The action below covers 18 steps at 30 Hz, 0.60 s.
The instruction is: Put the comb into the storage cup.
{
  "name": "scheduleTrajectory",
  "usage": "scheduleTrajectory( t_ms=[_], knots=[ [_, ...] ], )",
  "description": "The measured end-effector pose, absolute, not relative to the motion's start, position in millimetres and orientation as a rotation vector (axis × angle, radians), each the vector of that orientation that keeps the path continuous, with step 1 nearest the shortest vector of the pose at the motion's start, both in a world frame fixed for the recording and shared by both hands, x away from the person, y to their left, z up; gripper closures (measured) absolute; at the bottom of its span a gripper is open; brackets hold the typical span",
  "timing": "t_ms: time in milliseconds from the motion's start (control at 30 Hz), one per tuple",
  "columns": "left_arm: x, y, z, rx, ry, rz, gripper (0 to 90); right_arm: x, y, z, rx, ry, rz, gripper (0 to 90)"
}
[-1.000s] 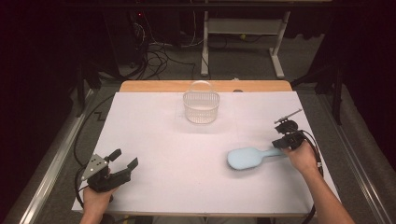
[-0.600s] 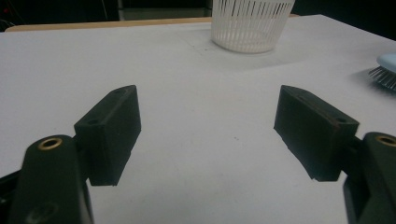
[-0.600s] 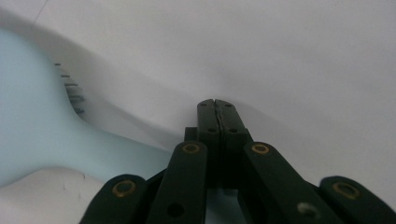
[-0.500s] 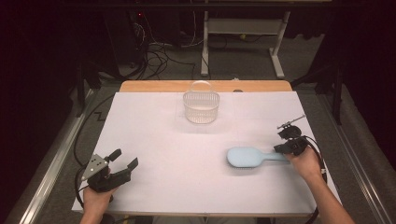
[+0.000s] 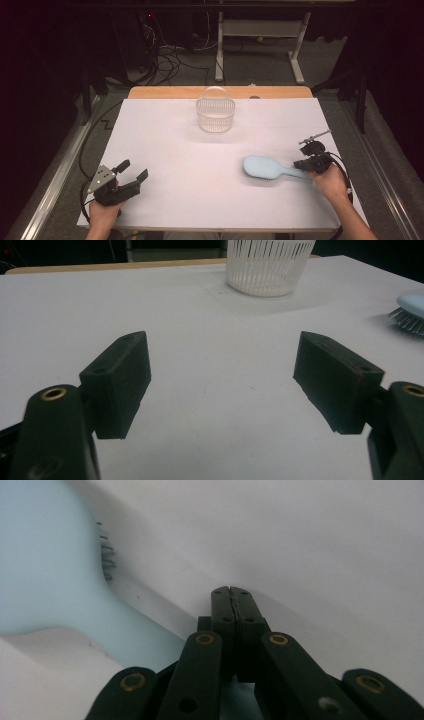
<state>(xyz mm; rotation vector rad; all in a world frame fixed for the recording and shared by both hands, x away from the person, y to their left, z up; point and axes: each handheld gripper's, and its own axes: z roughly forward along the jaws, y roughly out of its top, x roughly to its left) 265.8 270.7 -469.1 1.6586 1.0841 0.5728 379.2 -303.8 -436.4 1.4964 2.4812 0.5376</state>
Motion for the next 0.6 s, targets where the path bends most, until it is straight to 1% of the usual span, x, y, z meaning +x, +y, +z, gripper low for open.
scheduleTrajectory(
  t_ms=[600],
  knots=[
    [266.1, 270.8, -469.3, 1.655, 1.088, 0.568, 22.3, 359.7, -301.1, -436.5, 1.476, 2.495, 0.611, 90.0]
  ],
)
